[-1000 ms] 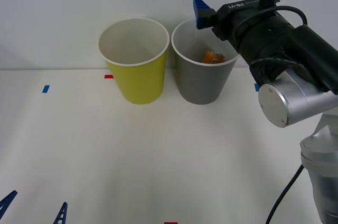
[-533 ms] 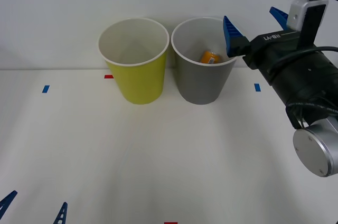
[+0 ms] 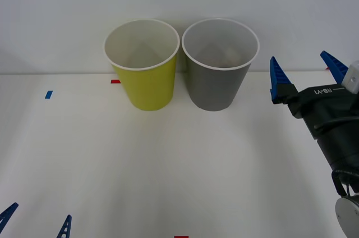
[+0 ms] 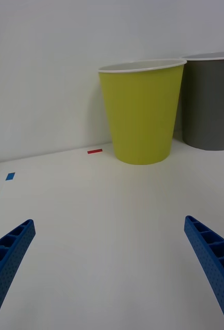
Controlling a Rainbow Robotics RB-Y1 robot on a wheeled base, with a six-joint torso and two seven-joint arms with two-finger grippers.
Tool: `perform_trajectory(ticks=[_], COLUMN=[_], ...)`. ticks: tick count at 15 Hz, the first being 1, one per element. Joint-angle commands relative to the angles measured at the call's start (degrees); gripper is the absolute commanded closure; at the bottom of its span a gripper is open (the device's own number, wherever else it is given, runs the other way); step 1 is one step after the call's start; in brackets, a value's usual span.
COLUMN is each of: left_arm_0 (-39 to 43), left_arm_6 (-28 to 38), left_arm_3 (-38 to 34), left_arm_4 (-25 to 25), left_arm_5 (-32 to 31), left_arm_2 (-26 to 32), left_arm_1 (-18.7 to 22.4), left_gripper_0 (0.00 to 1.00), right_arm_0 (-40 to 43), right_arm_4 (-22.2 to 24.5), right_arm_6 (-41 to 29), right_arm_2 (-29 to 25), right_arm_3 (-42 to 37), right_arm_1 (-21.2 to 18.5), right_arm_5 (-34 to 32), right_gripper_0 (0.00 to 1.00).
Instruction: Put cans in the gray bin and PET bottles in the light green bin.
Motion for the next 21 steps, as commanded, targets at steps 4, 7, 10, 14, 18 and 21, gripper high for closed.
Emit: perform_trajectory(ticks=[4, 7, 10, 14, 18, 21], left_arm_0=[0.0, 0.0, 0.0, 0.0, 0.0, 0.0], left_arm_6=[0.0, 0.0, 0.0, 0.0, 0.0, 0.0], left_arm_3=[0.01, 0.01, 0.01, 0.01, 0.01, 0.01], left_arm_4=[0.0, 0.0, 0.0, 0.0, 0.0, 0.0], left_arm_5=[0.0, 0.0, 0.0, 0.0, 0.0, 0.0], left_arm_2=[0.0, 0.0, 0.0, 0.0, 0.0, 0.0], left_arm_1=[0.0, 0.0, 0.0, 0.0, 0.0, 0.0], left_gripper_0=[0.0, 0.0, 0.0, 0.0, 0.0, 0.0], right_arm_0=[9.26, 13.39, 15.85, 19.02, 27.1, 31.23], right_arm_4=[3.1, 4.07, 5.57, 7.15, 7.59, 7.59], right_arm_6=[1.04, 2.45, 4.12, 6.05, 7.72, 7.81], right_arm_2=[2.17, 3.22, 4.72, 5.07, 4.89, 5.07], right_arm_3=[0.02, 0.02, 7.31, 14.96, 14.96, 14.96], right_arm_1=[3.51, 3.51, 3.33, 1.84, 1.57, 2.1], right_arm_5=[-8.72, -13.82, -27.8, -40.01, -44.85, -45.2], right_gripper_0=[0.0, 0.0, 0.01, 0.01, 0.0, 0.0])
